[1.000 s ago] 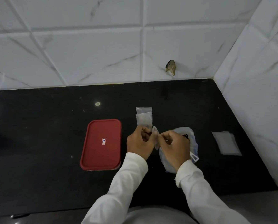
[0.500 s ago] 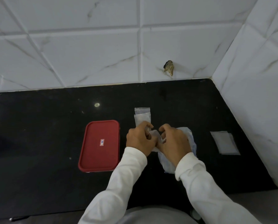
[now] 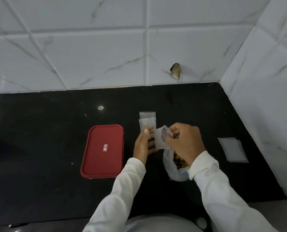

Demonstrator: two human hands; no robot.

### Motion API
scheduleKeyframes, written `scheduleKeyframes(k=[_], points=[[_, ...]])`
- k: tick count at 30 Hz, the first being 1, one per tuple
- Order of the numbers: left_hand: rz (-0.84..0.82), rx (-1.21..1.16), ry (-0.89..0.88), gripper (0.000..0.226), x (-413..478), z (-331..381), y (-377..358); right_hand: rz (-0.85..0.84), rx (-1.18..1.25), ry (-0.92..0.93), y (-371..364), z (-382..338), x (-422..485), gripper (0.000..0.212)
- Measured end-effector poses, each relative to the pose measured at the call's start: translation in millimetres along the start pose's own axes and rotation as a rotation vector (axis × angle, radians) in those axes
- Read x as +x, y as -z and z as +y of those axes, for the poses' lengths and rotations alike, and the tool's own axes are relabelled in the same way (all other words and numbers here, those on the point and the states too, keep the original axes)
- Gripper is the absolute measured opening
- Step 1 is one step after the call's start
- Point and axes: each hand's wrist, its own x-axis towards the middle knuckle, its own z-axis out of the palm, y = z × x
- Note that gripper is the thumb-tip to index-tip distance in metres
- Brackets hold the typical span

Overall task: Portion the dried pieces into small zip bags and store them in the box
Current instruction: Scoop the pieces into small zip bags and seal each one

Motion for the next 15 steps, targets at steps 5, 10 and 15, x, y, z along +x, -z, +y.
scheduleKeyframes(k=[5,10,15], points=[[-0.026,-0.298,0.094,0.043,-2.3,-8.9,-9.6,-0.066,0.042,-0.015,-2.0,-3.4,-3.2,0.016],[-0.032,-0.417,0.137,0.048,-1.9,-15.7,-12.0,-0.166,-0.041,-0.085,-5.1,-1.2,-4.2,0.024],[-0.148,-0.559,0.269,0.044,-2.0,-16.3,-17.5,-0.163,0.116,-0.042,1.5,-1.4,-19.8,0.022]])
